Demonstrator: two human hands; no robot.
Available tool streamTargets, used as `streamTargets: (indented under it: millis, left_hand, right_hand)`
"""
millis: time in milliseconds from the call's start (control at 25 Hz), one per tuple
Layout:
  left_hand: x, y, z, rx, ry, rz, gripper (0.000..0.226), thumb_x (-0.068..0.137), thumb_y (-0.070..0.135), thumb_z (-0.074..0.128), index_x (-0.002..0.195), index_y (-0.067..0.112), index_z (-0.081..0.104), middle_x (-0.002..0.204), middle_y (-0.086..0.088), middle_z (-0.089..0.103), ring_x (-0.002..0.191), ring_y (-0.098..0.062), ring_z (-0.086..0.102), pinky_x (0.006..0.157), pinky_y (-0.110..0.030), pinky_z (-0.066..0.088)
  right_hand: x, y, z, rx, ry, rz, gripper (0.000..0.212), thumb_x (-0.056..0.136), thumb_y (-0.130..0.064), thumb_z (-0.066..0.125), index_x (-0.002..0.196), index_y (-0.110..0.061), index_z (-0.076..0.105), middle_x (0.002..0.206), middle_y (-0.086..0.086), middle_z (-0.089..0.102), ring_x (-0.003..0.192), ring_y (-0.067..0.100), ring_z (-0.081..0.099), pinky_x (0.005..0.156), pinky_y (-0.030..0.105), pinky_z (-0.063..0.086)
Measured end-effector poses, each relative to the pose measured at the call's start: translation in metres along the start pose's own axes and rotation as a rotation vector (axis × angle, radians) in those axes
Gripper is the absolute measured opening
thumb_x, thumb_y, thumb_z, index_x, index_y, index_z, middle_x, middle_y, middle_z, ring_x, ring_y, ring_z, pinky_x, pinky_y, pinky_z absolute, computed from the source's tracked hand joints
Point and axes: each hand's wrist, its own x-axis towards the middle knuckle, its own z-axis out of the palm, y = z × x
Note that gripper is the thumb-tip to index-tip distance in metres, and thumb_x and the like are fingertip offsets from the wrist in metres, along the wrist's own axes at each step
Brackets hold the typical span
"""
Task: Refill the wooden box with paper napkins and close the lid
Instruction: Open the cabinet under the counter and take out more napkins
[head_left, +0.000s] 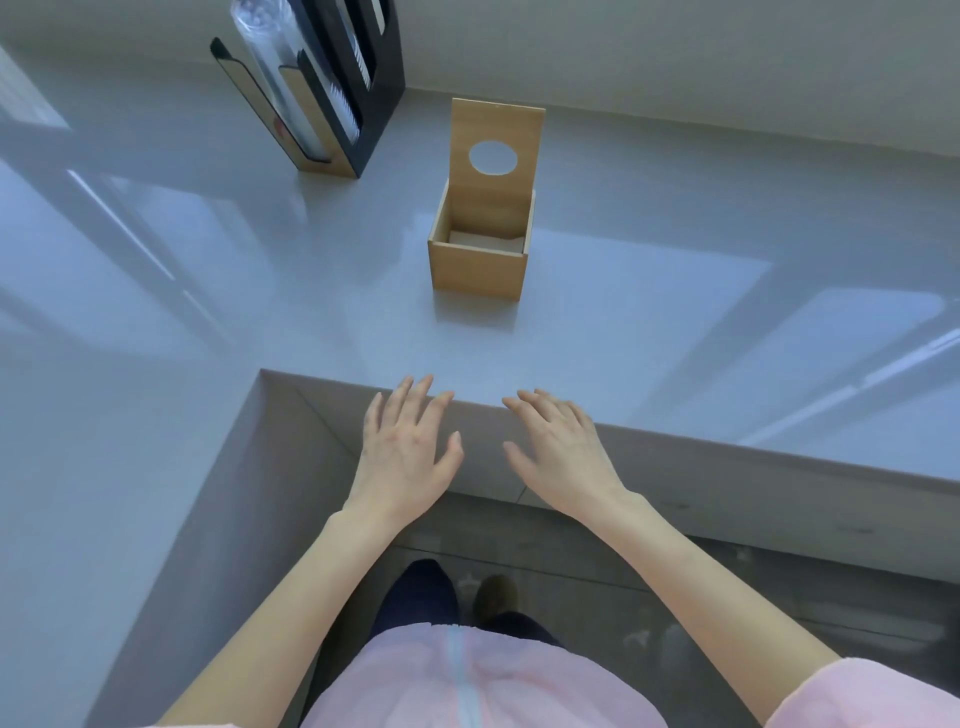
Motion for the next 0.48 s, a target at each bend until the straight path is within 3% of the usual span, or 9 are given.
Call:
streamTargets:
  millis: [480]
  left_hand:
    - [-0.037,-0.027,0.004,0.031,-0.180,0.125,0.055,0.093,0.034,0.035,0.143,0.015,0.021,0.155,-0.005,0.016,0.143,-0.017,0.007,0.117,-0.037,0.002]
  right_hand:
    - [-0.046,-0.035,0.035,0.003,0.032,0.120,0.051,0.094,-0.027,0.041,0.143,-0.021,0.027,0.154,-0.004,0.025,0.144,0.011,0.012,0.118,0.033,0.007]
